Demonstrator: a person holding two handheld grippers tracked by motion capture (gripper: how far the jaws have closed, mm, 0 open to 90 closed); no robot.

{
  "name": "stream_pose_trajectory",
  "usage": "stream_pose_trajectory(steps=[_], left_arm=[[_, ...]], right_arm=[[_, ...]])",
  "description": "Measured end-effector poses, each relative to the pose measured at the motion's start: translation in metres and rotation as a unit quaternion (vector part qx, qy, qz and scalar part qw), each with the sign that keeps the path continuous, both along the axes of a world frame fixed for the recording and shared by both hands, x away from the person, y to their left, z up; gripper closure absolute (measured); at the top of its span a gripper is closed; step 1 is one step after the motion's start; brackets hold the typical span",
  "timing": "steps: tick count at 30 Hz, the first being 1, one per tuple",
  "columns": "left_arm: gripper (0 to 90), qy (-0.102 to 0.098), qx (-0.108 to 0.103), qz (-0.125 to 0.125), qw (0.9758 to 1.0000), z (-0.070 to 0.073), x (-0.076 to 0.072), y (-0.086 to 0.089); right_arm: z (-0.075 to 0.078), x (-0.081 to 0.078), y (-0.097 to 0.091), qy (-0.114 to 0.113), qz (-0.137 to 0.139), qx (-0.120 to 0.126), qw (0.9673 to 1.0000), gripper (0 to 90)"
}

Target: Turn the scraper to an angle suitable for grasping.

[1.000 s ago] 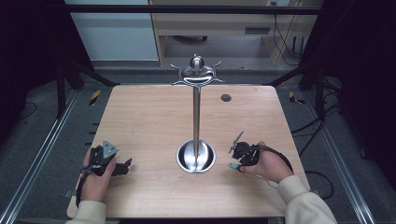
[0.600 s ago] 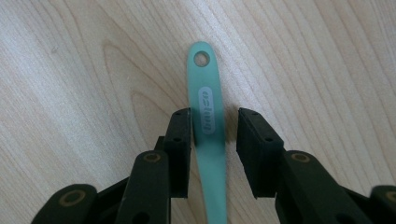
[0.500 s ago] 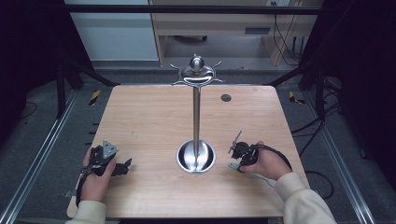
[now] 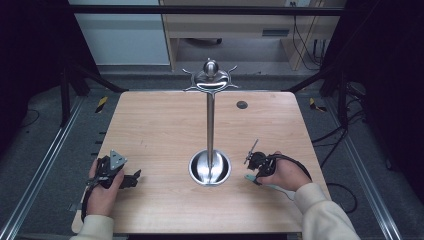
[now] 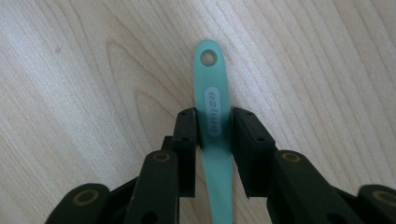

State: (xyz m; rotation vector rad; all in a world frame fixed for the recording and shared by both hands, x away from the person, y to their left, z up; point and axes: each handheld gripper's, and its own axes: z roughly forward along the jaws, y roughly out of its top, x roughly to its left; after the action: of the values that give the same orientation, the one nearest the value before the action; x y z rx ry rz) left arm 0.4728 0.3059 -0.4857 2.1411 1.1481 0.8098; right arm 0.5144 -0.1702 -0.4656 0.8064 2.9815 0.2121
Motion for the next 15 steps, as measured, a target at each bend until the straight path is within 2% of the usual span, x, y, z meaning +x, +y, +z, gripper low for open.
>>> stream_pose_trajectory(steps=[8, 14, 15], left_arm=[[2.8, 0.000, 0.000, 0.000, 1.0000, 0.0001, -0.0001, 0.0001], [2.8, 0.001, 0.000, 0.000, 1.0000, -0.0001, 0.0000, 0.0002], [2.8, 0.001, 0.000, 0.000, 1.0000, -0.0001, 0.0000, 0.0002]], right_arm=[[0.0001, -0.0015, 0.0011, -0.005, 0.001, -0.001, 1.0000, 74.0], [0.0014, -0.0023, -0.0013, -0.015, -0.003, 0.008, 0.9999, 74.3], [0.0038, -0.0024, -0.0022, -0.018, -0.005, 0.016, 0.9997, 74.4]])
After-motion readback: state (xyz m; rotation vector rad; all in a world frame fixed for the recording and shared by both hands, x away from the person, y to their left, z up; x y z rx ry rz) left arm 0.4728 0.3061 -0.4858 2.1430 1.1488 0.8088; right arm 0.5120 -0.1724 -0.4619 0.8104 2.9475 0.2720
